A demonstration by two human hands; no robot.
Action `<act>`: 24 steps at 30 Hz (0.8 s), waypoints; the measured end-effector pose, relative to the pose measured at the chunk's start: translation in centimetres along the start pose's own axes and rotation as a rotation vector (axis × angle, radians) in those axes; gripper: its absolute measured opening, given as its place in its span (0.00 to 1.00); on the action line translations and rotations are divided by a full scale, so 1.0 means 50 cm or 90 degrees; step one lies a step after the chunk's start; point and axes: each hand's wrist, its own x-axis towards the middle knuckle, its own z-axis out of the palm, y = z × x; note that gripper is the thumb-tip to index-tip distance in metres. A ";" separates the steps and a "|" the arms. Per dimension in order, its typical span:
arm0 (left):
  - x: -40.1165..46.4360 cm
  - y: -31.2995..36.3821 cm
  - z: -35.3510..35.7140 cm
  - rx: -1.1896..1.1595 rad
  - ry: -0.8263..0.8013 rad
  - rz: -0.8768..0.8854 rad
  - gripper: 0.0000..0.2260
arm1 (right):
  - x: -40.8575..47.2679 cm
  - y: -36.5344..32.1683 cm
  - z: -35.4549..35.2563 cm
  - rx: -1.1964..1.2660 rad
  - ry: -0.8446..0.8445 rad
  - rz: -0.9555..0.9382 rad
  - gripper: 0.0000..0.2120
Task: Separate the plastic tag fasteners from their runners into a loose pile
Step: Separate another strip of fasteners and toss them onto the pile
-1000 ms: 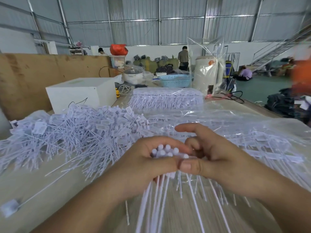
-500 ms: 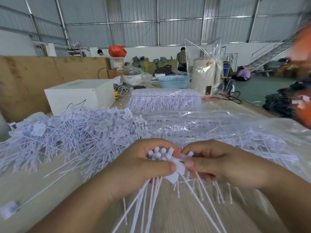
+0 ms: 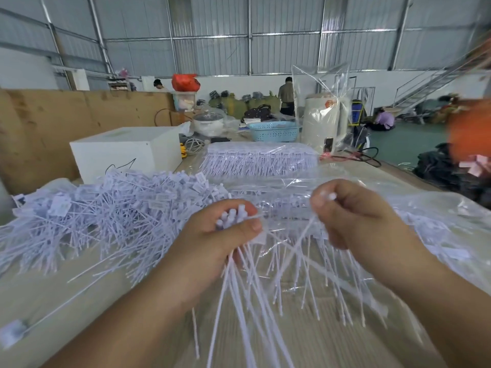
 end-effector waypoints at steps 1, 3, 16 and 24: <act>-0.002 0.002 0.000 0.002 -0.032 -0.002 0.12 | -0.005 0.000 0.006 0.016 -0.095 0.001 0.05; -0.007 0.000 0.003 0.018 -0.106 0.000 0.12 | -0.014 0.005 0.023 0.034 -0.254 0.015 0.16; -0.008 0.009 -0.025 0.064 -0.459 -0.063 0.18 | -0.024 0.008 0.046 0.157 -0.358 0.062 0.27; -0.004 -0.004 -0.018 0.103 -0.355 0.020 0.13 | -0.022 0.006 0.059 0.135 -0.323 0.065 0.16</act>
